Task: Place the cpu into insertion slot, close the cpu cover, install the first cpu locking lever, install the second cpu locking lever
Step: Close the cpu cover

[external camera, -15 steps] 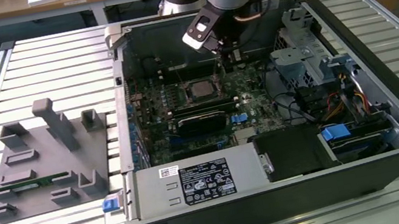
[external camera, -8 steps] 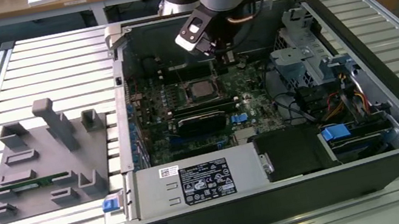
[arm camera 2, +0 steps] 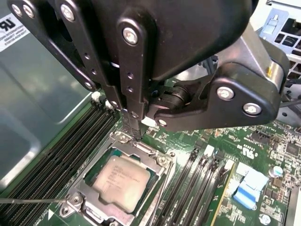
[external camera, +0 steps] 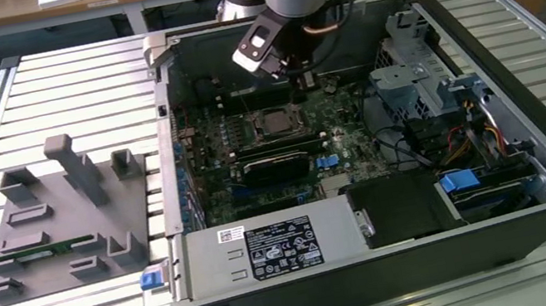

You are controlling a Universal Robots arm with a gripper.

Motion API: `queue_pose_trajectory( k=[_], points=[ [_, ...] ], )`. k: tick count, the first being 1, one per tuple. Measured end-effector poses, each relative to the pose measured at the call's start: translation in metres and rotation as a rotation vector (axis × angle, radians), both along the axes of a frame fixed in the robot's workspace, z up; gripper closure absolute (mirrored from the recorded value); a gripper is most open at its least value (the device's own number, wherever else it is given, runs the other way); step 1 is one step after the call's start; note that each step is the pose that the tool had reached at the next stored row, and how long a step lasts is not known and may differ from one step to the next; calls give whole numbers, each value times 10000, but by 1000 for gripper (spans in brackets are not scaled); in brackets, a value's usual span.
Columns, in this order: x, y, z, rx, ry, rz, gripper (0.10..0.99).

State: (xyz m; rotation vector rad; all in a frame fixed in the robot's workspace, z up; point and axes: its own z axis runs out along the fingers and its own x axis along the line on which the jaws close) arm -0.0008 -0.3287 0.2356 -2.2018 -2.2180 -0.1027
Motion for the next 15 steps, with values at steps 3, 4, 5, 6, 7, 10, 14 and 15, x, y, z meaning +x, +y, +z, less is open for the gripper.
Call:
queue_pose_trajectory(
  k=[3,4,5,6,7,10,14,15],
  points=[
    [-20,-4,-17,-2,0,0,980],
    [-25,-8,-22,-3,1,0,980],
    [-28,-13,-27,-3,1,1,980],
    [-32,-20,-31,-3,1,2,980],
    [-35,-26,-35,-2,1,2,980],
    [-38,-33,-48,6,0,3,980],
    [-46,-34,-93,12,0,8,980],
    [-53,-34,-106,13,0,11,980]
  ],
)
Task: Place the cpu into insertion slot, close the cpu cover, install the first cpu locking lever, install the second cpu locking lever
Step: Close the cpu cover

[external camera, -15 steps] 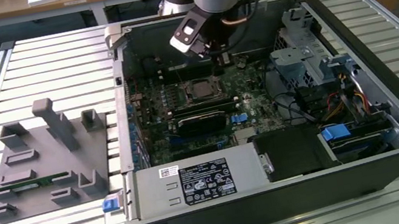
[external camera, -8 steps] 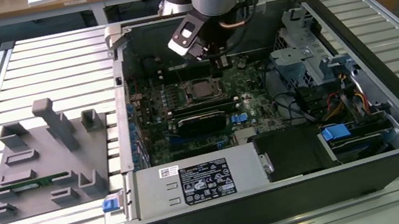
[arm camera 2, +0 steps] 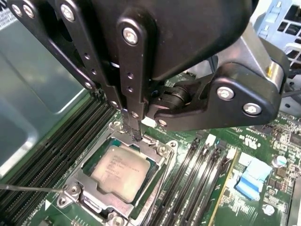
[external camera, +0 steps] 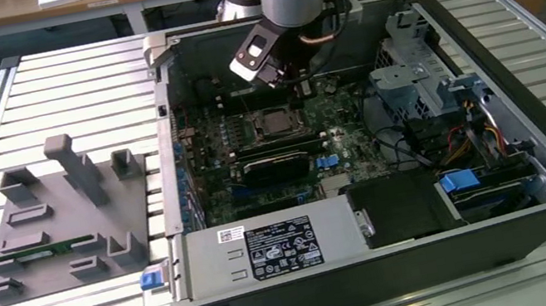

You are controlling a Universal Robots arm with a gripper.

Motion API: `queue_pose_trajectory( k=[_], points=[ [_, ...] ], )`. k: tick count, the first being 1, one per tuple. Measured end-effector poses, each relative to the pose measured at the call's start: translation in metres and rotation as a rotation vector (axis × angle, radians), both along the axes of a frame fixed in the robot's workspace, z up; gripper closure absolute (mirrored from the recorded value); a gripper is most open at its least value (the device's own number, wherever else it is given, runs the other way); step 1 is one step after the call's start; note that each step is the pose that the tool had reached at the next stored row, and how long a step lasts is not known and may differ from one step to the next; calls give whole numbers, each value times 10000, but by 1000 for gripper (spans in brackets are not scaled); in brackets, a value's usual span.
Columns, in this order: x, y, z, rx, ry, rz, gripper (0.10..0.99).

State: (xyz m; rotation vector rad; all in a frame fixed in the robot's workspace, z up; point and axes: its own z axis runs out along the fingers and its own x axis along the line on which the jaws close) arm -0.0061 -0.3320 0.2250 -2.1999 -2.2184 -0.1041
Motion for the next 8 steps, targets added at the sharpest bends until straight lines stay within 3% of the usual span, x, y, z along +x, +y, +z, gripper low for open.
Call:
queue_pose_trajectory(
  k=[8],
  points=[
    [-141,-14,-53,3,0,36,980]
  ],
)
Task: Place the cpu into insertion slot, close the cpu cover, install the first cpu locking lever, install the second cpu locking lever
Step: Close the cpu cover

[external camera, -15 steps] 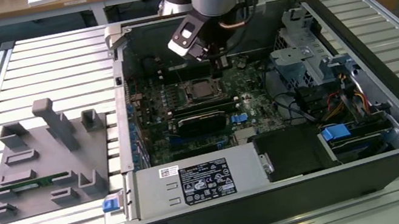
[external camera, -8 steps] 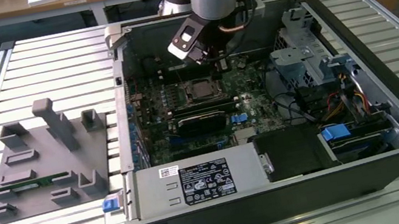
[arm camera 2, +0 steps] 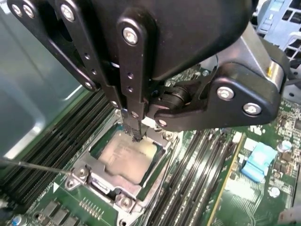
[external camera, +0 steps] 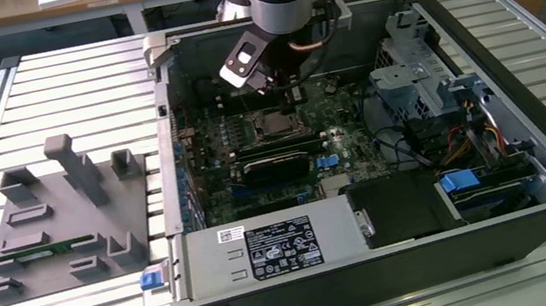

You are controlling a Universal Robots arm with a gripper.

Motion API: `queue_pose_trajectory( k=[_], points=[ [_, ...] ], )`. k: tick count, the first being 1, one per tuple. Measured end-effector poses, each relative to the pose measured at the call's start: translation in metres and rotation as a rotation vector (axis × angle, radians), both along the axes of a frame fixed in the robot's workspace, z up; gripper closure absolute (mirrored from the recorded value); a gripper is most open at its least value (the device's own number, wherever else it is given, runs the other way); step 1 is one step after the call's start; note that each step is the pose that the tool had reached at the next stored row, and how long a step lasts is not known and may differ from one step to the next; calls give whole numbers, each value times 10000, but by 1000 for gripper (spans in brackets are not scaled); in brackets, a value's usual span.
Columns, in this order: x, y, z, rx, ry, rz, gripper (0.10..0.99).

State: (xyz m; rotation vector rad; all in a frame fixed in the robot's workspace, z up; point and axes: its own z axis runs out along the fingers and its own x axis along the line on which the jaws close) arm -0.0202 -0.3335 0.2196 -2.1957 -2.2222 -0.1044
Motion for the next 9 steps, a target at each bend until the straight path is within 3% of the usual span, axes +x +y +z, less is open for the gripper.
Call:
queue_pose_trajectory(
  k=[9],
  points=[
    [-123,-1,-96,-1,1,5,980]
  ],
)
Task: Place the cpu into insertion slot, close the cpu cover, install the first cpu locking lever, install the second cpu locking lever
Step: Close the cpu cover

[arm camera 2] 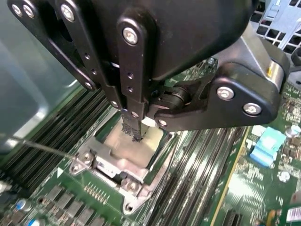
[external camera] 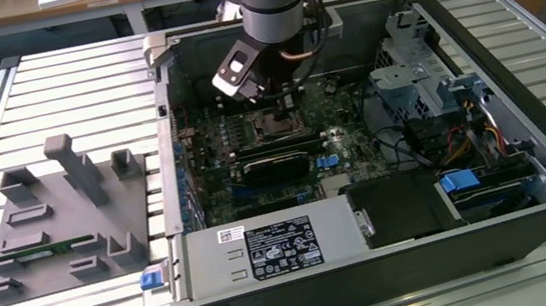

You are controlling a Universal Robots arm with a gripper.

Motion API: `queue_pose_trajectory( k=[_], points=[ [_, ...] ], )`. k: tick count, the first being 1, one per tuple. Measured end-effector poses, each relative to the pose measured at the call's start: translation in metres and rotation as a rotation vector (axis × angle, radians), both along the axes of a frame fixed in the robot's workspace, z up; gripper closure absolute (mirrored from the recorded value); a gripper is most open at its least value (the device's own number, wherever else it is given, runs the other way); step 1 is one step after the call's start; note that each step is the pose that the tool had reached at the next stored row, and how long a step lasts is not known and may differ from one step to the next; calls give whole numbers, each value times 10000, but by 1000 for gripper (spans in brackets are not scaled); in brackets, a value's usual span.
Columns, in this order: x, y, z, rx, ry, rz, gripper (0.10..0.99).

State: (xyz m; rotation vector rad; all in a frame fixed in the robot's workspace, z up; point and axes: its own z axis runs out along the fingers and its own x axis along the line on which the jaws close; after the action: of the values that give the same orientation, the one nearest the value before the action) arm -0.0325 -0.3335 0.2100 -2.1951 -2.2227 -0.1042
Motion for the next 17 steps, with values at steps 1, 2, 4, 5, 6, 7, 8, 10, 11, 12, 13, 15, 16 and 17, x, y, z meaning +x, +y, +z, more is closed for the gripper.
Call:
queue_pose_trajectory(
  k=[1,2,4,5,6,7,8,10,11,12,13,15,16,17],
  points=[
    [-18,0,-1,1,-1,0,980],
    [-39,0,-2,1,0,1,980],
    [-87,0,-5,0,0,-1,980],
    [-109,0,-6,1,-1,-1,980],
    [-129,0,-8,1,-1,1,980],
    [-148,1,-10,2,-1,1,980],
    [-164,1,-12,2,-2,0,980],
    [-198,1,-16,1,0,0,980],
    [-215,2,-19,2,-1,0,980],
    [-230,2,-22,1,-1,0,980],
    [-243,2,-26,1,-1,0,980],
    [-263,5,-40,0,-1,0,980],
    [-270,6,-50,1,-1,0,980],
    [-274,7,-60,2,-1,0,980]
  ],
)
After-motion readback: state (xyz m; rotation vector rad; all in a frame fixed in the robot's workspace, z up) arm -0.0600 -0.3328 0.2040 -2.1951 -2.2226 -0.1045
